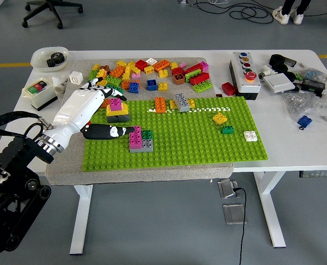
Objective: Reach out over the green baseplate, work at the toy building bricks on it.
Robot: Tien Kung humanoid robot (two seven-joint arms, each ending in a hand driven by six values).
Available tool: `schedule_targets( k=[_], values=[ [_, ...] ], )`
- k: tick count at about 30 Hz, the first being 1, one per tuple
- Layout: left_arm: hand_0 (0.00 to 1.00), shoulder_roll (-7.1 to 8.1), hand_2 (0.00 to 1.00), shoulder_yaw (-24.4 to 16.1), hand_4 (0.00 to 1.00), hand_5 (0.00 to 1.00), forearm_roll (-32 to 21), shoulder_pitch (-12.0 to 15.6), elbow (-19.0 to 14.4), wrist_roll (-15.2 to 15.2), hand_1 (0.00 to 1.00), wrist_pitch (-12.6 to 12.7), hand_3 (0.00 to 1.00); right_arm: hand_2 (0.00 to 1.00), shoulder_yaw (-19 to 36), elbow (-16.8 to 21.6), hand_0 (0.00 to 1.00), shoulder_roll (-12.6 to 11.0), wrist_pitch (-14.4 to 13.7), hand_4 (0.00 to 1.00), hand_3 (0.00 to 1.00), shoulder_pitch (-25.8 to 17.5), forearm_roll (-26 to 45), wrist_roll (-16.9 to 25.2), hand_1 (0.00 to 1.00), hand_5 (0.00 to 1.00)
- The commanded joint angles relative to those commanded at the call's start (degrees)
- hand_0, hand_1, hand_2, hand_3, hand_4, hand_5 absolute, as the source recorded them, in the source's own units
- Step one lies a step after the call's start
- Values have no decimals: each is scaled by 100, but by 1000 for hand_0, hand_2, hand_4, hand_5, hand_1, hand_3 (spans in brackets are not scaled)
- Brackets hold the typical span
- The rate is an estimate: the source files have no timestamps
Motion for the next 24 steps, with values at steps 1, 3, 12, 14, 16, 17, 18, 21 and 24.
schedule_targets(
  k=[1, 3, 12, 14, 16, 17, 18, 21, 24],
  values=[
    [933, 2, 725, -2, 998, 588, -4, -1, -3, -2, 773, 0, 661, 683, -6, 0, 750, 2, -8, 861, 638, 3, 8, 0, 640, 560],
    [933, 6, 725, -4, 998, 588, -13, -3, -7, -7, 773, -4, 661, 683, -29, 0, 750, 12, -40, 861, 638, 17, 39, -1, 640, 560],
    [913, -3, 731, -14, 998, 577, -55, -19, -6, -13, 778, -18, 663, 683, -64, 0, 747, 37, -109, 857, 635, 22, 98, -27, 640, 558],
    [913, -8, 731, -16, 998, 577, -60, -30, -8, -15, 778, -26, 663, 683, -68, 0, 747, 40, -112, 857, 635, 17, 103, -31, 640, 558],
    [913, -9, 731, -16, 998, 577, -60, -34, -8, -15, 778, -25, 663, 683, -71, 0, 747, 43, -113, 857, 635, 17, 100, -32, 640, 558],
    [913, -10, 732, -17, 998, 573, -59, -34, -8, -14, 779, -25, 664, 684, -74, 0, 747, 45, -113, 856, 633, 17, 99, -33, 639, 559],
    [913, -10, 732, -18, 998, 573, -65, -31, -7, -16, 779, -17, 664, 684, -85, 0, 747, 49, -115, 856, 633, 18, 103, -30, 639, 559],
    [913, -8, 732, -14, 998, 573, -71, -31, -3, -18, 779, -21, 664, 684, -98, 0, 747, 57, -118, 856, 633, 20, 100, -30, 639, 559],
    [913, 1, 731, -4, 998, 572, -72, -33, 0, -18, 781, -18, 663, 684, -115, 0, 747, 63, -120, 855, 632, 21, 103, -34, 639, 557]
  ],
)
